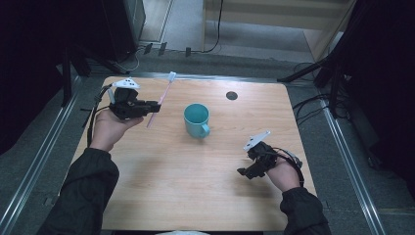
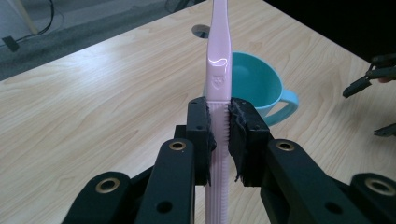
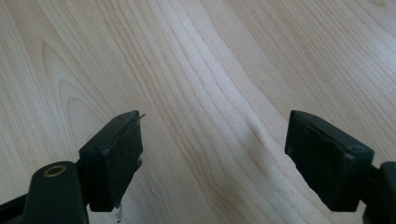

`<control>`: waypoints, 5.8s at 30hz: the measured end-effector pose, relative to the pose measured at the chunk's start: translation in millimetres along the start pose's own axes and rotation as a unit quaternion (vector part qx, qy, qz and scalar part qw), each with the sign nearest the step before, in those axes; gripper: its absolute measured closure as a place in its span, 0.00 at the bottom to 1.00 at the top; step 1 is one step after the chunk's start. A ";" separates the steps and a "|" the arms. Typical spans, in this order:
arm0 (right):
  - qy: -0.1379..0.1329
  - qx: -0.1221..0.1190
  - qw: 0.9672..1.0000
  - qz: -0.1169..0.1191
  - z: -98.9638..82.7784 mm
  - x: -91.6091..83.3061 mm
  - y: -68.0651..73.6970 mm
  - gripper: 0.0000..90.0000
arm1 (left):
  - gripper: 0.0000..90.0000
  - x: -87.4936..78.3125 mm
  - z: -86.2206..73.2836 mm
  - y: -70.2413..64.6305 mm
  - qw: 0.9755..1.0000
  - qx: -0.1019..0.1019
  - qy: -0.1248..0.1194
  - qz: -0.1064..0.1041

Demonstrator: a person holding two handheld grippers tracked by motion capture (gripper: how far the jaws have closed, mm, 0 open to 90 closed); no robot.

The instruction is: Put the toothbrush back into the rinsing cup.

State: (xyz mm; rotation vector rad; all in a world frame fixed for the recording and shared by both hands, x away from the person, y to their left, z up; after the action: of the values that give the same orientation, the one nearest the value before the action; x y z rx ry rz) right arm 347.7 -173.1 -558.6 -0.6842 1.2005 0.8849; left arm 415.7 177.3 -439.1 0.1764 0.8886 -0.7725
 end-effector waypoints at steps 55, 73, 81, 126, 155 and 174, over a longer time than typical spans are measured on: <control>-0.023 0.008 1.000 -0.002 -11.7 -4.7 12.8 0.21 | 0.87 44.1 54.9 -36.2 0.998 0.032 -0.055 -0.027; -0.020 0.006 1.000 0.000 -15.8 -2.6 18.9 0.21 | 0.87 62.6 68.5 -42.4 0.997 0.045 -0.050 -0.034; -0.019 0.015 1.000 -0.002 -22.8 -3.8 18.1 0.21 | 0.87 71.8 76.6 -42.7 0.997 0.045 -0.054 -0.037; -0.016 0.019 1.000 -0.002 -28.5 -4.6 17.8 0.21 | 0.87 119.0 59.4 -33.6 0.999 0.036 -0.003 -0.025; -0.011 0.012 1.000 0.000 -28.0 -3.4 19.2 0.21 | 0.86 137.9 45.5 -36.9 0.997 0.041 0.056 -0.024; -0.010 0.012 1.000 0.001 -27.5 -3.0 19.3 0.21 | 0.85 131.8 46.7 -37.2 0.997 0.039 0.058 -0.030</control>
State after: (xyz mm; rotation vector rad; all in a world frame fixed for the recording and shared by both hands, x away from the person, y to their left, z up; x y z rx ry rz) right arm 317.2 -187.0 -562.3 -0.6542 1.1924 0.8758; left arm 471.0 59.6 -502.5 0.2662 0.9779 -0.8596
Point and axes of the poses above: each handheld gripper's, and its own axes: x roughly forward along the jaws, z roughly out of its top, y roughly to its left, the point moved 7 cm from there along x, roughly forward along the jaws, and after that the axes turned 14 degrees about y, right-handed, at the moved point
